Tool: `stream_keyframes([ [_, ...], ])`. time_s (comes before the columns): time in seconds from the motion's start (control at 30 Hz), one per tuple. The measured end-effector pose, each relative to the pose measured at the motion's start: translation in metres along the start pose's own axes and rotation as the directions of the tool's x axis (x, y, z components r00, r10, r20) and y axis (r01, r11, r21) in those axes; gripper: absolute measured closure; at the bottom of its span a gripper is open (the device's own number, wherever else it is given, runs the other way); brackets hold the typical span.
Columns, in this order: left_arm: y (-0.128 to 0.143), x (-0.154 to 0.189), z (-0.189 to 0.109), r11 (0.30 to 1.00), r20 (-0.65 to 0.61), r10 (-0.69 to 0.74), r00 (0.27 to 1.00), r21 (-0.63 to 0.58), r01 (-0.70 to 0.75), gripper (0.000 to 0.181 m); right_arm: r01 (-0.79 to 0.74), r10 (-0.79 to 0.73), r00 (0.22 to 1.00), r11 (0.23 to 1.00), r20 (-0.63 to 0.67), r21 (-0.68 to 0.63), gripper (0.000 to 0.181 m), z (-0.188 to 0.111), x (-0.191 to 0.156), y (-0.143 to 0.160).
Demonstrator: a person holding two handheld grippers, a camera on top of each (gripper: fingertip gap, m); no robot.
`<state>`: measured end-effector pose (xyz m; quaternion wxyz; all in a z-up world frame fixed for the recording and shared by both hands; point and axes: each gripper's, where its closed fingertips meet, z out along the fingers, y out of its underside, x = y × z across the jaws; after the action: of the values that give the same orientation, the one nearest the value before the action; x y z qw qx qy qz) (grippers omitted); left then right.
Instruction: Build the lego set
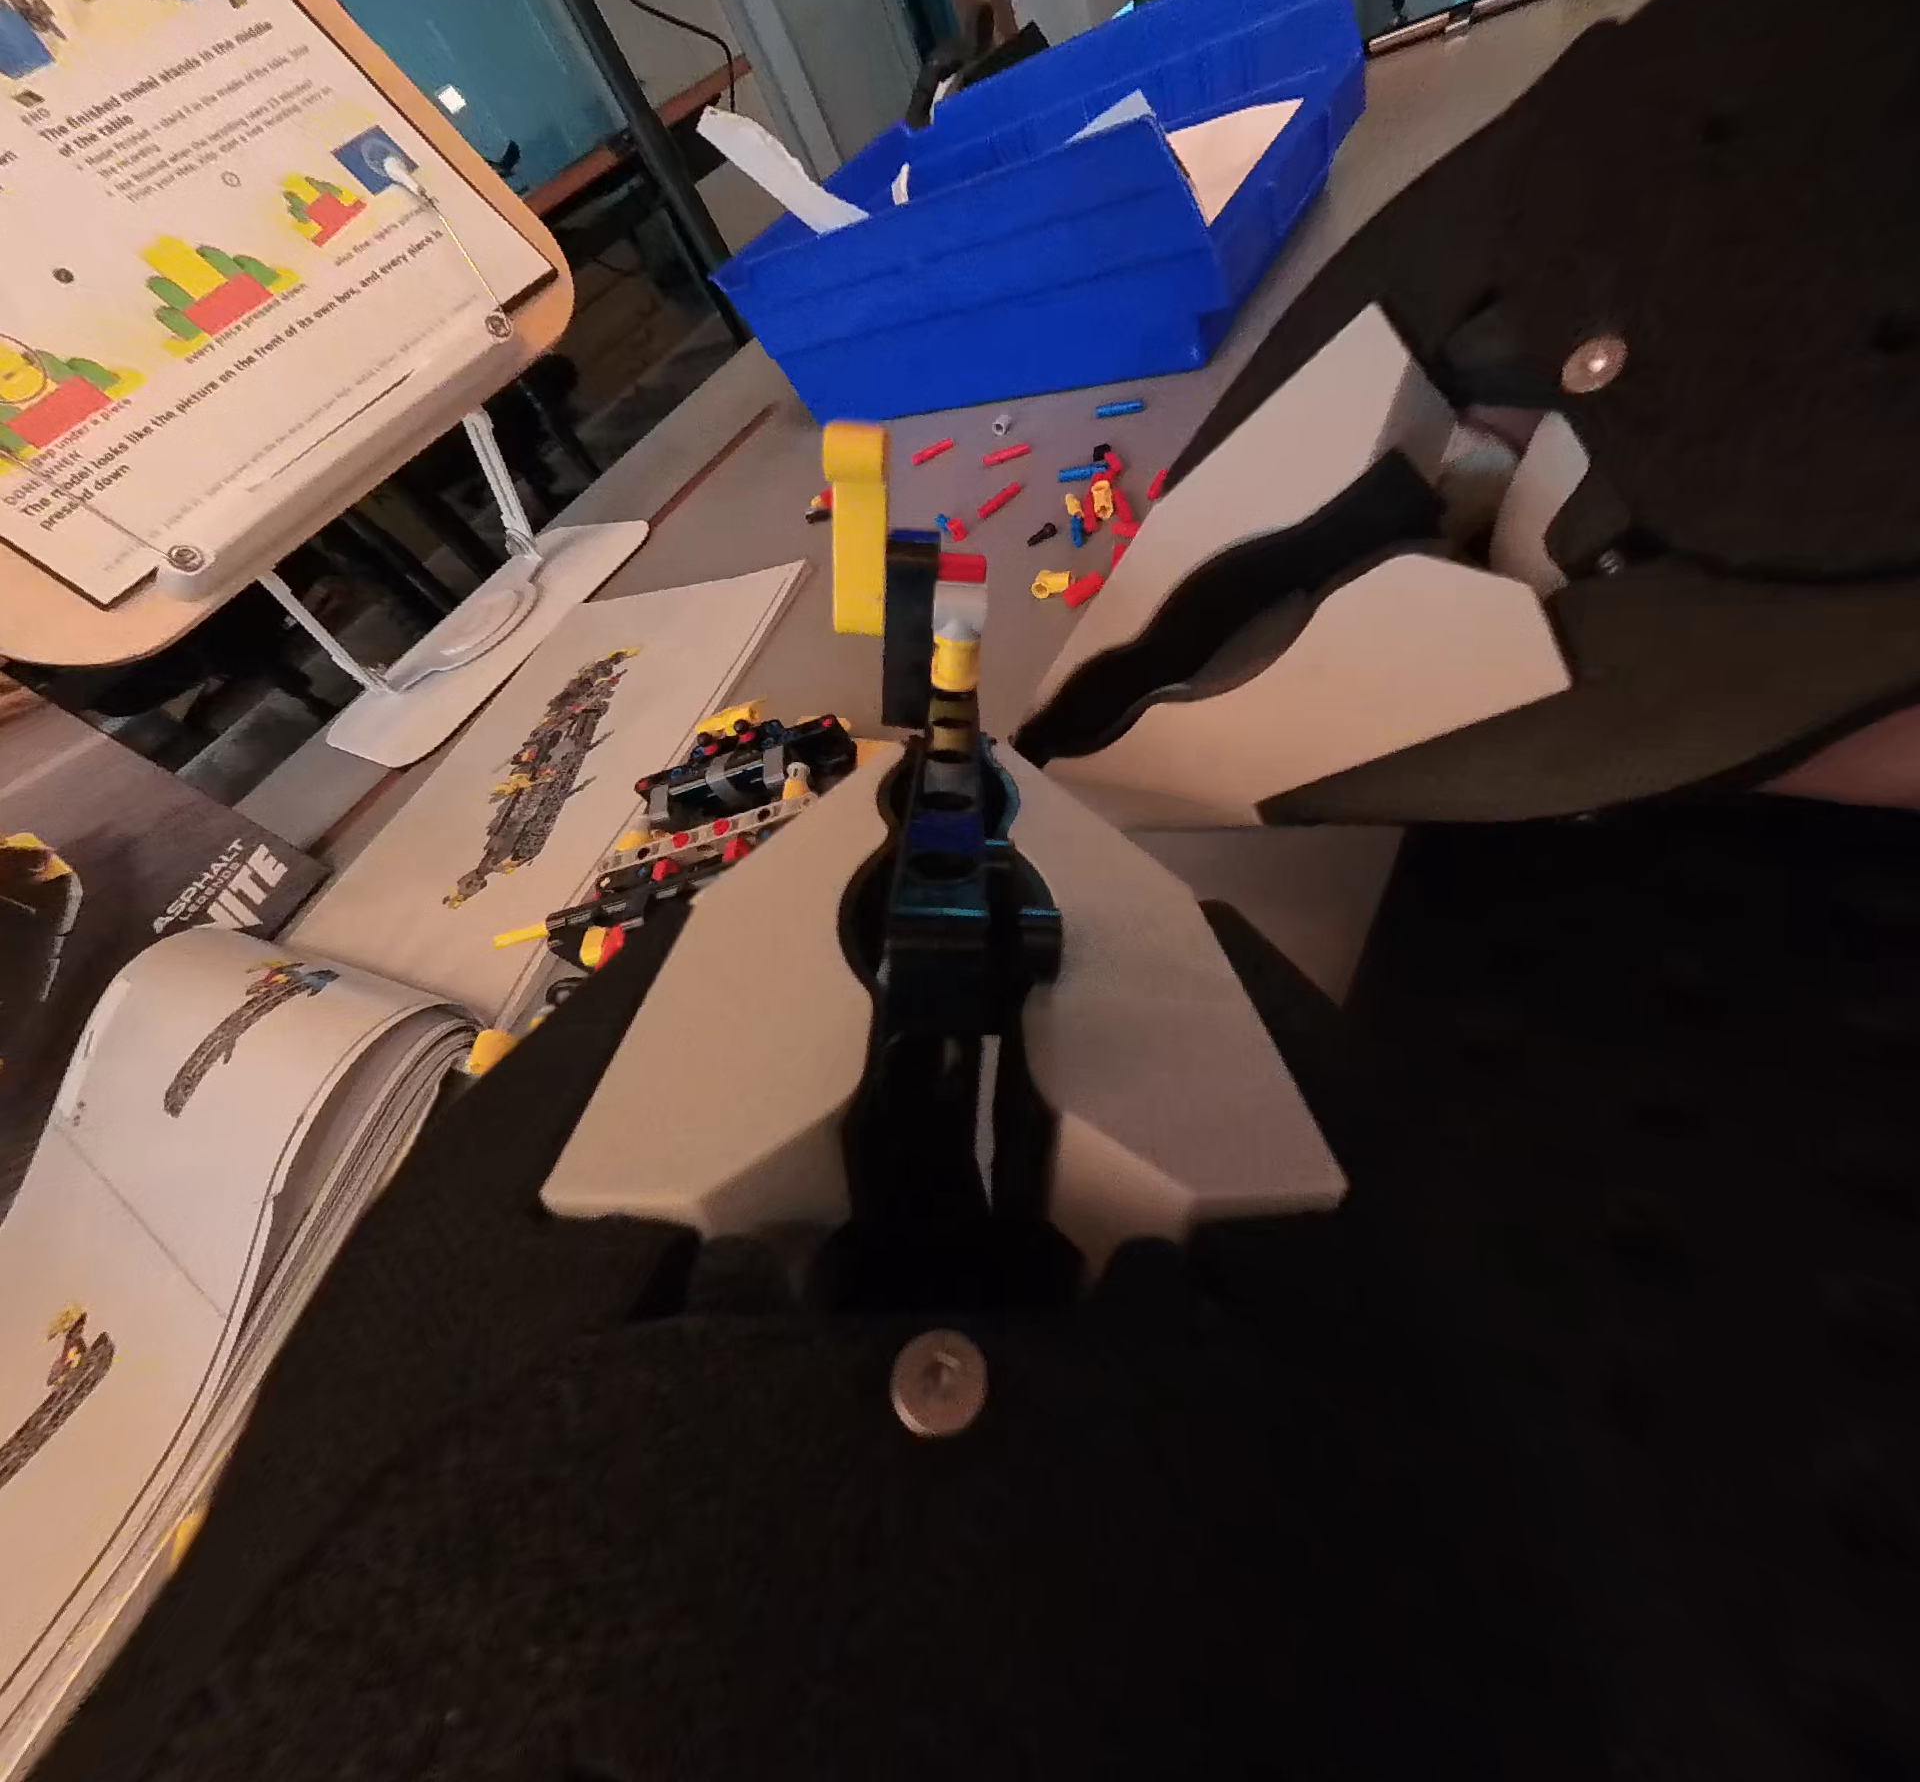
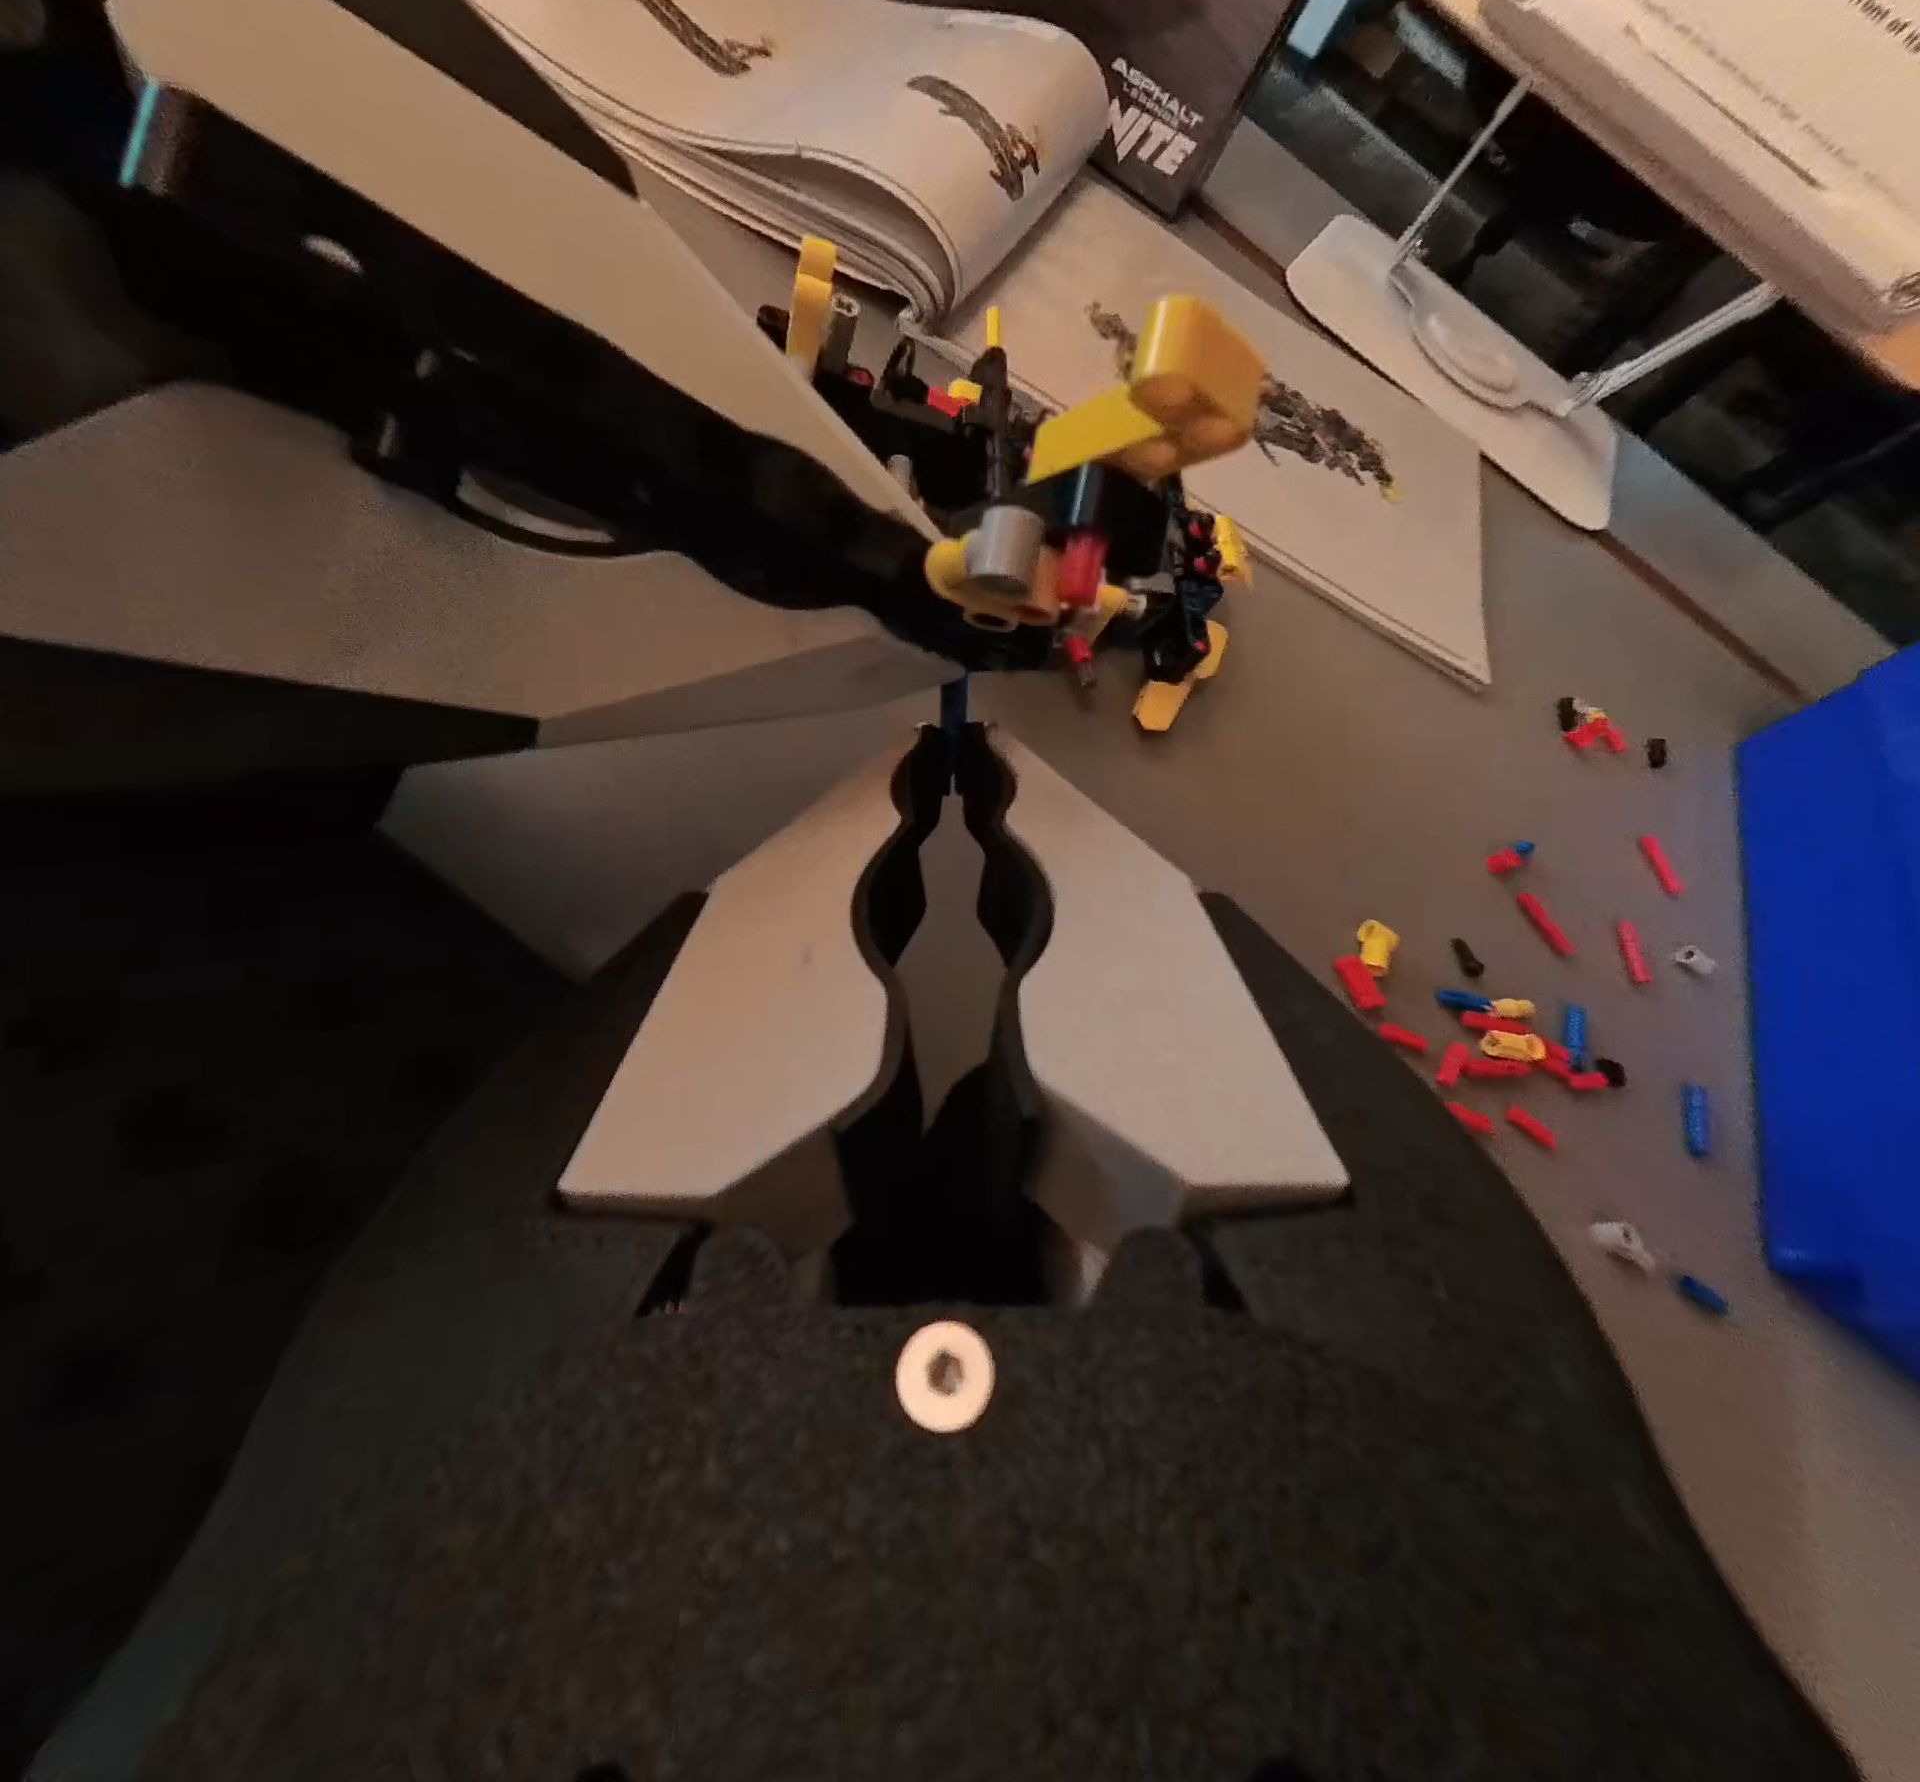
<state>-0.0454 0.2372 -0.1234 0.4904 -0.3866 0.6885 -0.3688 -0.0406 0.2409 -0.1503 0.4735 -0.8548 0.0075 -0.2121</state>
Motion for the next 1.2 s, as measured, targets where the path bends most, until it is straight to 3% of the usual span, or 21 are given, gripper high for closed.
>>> stream_keyframes([
  [0.1,-0.008,0.012,-0.001,0.998,-0.023,0.046,0.999,0.039,-0.045,0.172,-0.098,0.100,0.992,0.995,0.077,-0.020,0.178,0.004,-0.002,0.003],
  [0.23,-0.011,0.002,-0.003,0.994,0.062,0.104,0.993,0.035,-0.106,0.171,-0.230,0.220,0.952,0.973,0.211,0.022,0.178,0.000,-0.009,-0.008],
  [0.47,0.006,-0.006,0.002,0.998,0.057,0.053,0.997,-0.047,-0.050,0.172,-0.340,0.324,0.888,0.941,0.327,-0.010,0.177,0.001,-0.012,-0.009],
  [0.57,0.004,-0.014,0.000,1.000,0.076,-0.002,0.997,-0.026,0.004,0.172,-0.383,0.371,0.853,0.923,0.368,-0.042,0.177,0.001,-0.013,-0.006],
  [0.83,-0.027,0.010,-0.013,0.971,-0.169,-0.142,0.975,0.167,0.170,0.171,-0.238,0.234,0.931,0.971,0.279,-0.018,0.177,0.004,-0.018,-0.005],
  [0.9,-0.014,0.006,-0.006,0.982,-0.134,-0.151,0.979,0.090,0.164,0.171,-0.221,0.212,0.942,0.975,0.259,0.006,0.177,0.003,-0.017,-0.007],
  [1.2,0.005,-0.006,0.000,0.991,-0.049,-0.135,0.990,-0.010,0.135,0.171,-0.203,0.186,0.960,0.977,0.207,0.064,0.177,-0.003,-0.010,-0.013],
])
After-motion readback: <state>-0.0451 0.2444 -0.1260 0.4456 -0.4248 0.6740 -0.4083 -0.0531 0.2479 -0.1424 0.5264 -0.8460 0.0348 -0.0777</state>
